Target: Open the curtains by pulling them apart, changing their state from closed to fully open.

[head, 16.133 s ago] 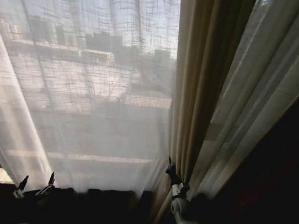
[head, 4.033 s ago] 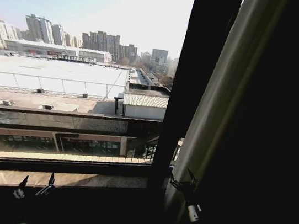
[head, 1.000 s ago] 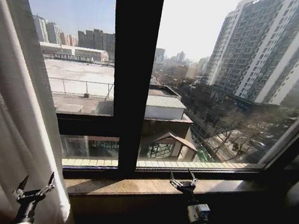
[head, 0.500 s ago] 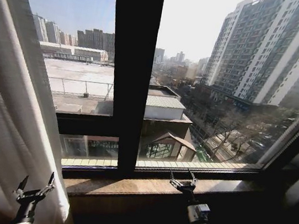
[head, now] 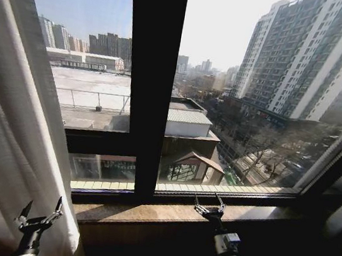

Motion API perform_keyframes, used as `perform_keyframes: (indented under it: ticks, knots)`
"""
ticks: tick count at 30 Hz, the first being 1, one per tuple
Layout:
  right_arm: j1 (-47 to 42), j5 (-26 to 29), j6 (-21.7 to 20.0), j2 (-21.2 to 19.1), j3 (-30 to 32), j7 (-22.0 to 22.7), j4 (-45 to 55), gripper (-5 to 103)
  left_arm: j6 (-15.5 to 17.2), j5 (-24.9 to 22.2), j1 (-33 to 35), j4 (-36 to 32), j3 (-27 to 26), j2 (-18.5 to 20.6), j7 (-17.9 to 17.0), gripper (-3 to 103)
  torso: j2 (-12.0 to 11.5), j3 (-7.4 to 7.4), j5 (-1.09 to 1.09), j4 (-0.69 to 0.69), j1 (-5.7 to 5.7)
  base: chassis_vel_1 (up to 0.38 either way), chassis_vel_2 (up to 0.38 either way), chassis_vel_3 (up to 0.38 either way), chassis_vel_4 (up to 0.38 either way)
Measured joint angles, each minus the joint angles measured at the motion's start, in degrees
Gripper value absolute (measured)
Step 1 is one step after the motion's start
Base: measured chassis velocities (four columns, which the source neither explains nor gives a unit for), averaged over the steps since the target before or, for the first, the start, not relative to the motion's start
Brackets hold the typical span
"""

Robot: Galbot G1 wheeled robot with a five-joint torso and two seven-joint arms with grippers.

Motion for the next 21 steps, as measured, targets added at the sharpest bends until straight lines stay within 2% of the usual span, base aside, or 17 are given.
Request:
perform_keyframes:
  ticks: [21]
  knots:
    - [0.0,0.0,0.0,0.0,0.0,0.0,0.0,100,0.0,0.0,0.0,0.0,0.0,0.0,0.0,100,0.0,0.00,0.00,0.00,0.00,0.000,0.000,0.000,0.000]
